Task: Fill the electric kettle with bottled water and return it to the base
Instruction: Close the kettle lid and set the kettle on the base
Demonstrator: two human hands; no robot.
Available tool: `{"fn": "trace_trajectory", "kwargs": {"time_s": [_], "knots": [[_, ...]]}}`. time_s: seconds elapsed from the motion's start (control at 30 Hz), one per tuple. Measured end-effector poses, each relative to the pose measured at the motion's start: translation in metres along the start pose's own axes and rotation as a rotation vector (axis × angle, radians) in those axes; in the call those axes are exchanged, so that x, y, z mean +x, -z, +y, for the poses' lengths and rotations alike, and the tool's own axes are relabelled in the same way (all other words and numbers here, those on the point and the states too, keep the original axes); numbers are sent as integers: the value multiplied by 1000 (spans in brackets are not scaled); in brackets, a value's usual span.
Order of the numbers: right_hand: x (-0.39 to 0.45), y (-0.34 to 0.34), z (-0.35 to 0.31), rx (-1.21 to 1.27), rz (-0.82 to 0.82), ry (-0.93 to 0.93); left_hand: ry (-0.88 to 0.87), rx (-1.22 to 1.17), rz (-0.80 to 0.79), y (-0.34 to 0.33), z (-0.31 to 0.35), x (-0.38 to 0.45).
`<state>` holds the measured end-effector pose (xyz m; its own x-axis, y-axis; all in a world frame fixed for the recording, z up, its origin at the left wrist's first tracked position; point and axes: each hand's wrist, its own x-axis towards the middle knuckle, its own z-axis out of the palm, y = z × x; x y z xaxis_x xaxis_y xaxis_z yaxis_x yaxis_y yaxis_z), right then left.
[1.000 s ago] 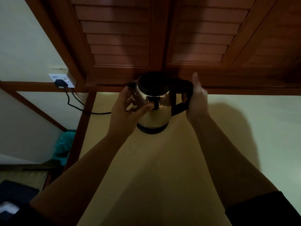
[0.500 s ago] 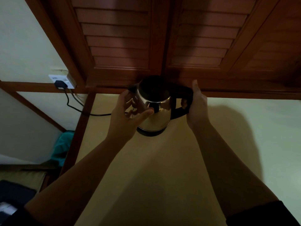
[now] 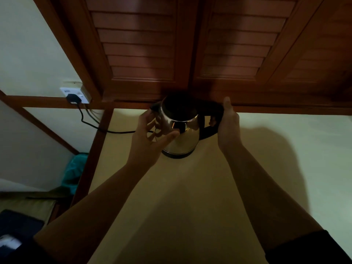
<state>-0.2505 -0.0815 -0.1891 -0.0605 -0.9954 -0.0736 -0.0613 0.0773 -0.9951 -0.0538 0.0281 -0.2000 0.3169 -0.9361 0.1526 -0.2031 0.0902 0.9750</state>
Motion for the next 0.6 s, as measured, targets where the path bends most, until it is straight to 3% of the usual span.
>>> {"fn": "trace_trajectory", "kwargs": {"time_s": [0.33,0.6], "knots": [[-7,0,2,63,-58,80,-89,61,-16,4,-7,2],[-23,-5,13,15,-79,239,-31,-39,-22,0,-5,-3]]}}
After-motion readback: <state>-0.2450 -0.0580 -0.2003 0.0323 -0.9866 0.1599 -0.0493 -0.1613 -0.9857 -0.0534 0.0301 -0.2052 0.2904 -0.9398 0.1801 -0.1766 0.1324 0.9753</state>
